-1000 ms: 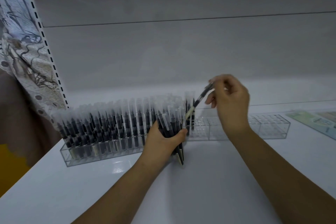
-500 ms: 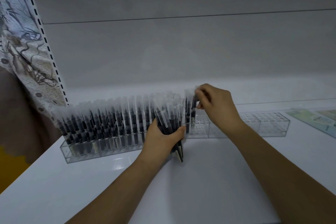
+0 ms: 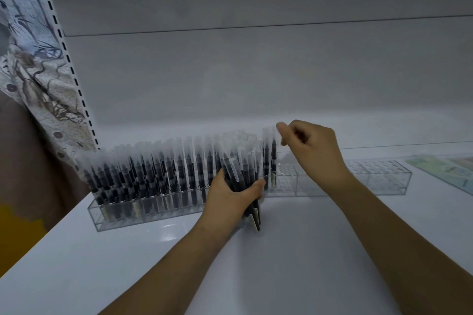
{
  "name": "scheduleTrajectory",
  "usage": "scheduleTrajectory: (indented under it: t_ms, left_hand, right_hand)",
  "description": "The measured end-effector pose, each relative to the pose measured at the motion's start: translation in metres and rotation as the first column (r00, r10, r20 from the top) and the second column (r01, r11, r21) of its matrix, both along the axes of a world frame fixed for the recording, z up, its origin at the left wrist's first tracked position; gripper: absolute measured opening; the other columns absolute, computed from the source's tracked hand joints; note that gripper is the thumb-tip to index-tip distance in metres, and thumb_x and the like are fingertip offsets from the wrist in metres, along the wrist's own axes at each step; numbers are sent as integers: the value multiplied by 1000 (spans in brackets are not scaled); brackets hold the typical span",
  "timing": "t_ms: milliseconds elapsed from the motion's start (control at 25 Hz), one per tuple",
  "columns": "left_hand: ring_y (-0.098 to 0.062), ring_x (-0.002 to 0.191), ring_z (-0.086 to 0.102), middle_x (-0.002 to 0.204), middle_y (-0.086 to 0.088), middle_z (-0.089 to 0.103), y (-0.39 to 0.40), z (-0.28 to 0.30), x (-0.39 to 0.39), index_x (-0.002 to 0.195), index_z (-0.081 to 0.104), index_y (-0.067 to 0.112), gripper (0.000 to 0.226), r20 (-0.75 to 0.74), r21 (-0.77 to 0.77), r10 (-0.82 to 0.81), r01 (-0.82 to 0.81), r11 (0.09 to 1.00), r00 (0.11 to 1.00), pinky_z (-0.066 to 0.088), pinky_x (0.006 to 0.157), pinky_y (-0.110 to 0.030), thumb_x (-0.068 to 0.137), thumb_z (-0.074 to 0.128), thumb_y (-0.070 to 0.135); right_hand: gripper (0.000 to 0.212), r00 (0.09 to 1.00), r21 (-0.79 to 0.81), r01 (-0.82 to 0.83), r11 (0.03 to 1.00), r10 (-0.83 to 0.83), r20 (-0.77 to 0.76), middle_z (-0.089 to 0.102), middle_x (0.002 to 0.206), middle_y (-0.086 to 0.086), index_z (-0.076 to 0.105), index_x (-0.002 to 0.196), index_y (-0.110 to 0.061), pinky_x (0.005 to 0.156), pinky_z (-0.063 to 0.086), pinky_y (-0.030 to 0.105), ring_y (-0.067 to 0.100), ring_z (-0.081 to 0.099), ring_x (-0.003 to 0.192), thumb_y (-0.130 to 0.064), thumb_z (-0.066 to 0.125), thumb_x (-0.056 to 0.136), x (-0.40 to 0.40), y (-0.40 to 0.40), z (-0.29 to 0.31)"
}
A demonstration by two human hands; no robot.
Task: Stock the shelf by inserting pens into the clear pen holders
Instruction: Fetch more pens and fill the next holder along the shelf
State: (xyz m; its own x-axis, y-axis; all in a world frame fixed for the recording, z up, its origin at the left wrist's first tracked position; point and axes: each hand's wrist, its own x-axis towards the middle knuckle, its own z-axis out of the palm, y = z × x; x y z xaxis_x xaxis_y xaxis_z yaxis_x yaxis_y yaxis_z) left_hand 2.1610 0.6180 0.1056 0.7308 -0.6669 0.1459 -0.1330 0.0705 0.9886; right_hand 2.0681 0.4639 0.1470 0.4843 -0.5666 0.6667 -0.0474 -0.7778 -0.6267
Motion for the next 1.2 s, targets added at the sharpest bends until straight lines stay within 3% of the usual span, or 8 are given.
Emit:
scheduleTrajectory:
  t_ms: [80,160,560,680,800,920,1040,1200]
  left_hand:
    - [-8,61,69,78,-6,73,0,0,0,105,63,5,31,-6,-13,-13,13,1000,1000,52,52,-19,80,79,15]
    - [-11,64,71,79,-6,73,0,0,1,107,64,3,33,-7,-29,-20,20,999,1000,53,54,-20,79,80,13]
    - [-15,70,73,81,-7,75,-1,-1,3,108,64,4,38,-5,-28,-37,37,999,999,60,61,-28,77,82,17]
    - [-15,73,74,80,-4,76,-2,-3,4,107,65,4,38,-11,-8,-35,35,999,999,59,63,-28,77,82,19]
    - [-12,71,73,78,-2,76,-2,-3,4,105,65,5,35,-19,0,-33,33,999,999,55,59,-21,78,82,20]
    - [-7,65,71,72,2,75,-1,-2,2,104,65,5,32,-26,-8,-33,33,999,999,52,54,-17,79,81,18]
    - [-4,60,70,66,7,74,0,-1,1,102,64,7,29,-31,-19,-45,45,999,998,53,52,-17,80,80,15]
    - [-4,58,69,65,8,73,0,0,1,103,63,6,29,-37,-29,-60,58,998,998,54,53,-17,81,79,14]
  right_hand:
    - [36,959,134,-270,953,279,-47,62,61,-6,66,79,-17,59,49,24,17,53,55,-52,64,82,0,14,1]
    - [38,909,232,-379,896,408,-89,62,61,-6,65,86,-13,57,52,24,13,57,53,-49,70,75,4,21,-2]
    - [16,881,320,-451,833,473,10,68,73,-1,66,93,-10,64,53,24,14,63,60,-21,75,85,4,17,-1]
    - [5,908,319,-414,852,361,214,64,75,-1,63,94,-12,61,50,24,13,59,60,-16,66,93,2,9,4]
    - [6,887,261,-227,938,89,453,62,80,2,57,98,-15,62,51,26,13,58,62,-20,57,99,-6,-5,9]
    - [7,929,113,-13,993,-30,370,63,87,-2,57,103,-20,68,55,27,16,63,72,-26,55,100,-7,-9,4]
    - [5,968,-22,42,999,-35,247,61,88,-12,58,103,-25,71,55,24,11,62,79,-27,57,99,0,-7,-2]
    - [5,935,57,16,998,-35,353,62,87,-8,58,104,-24,74,57,27,16,65,78,-25,57,99,-1,-7,-1]
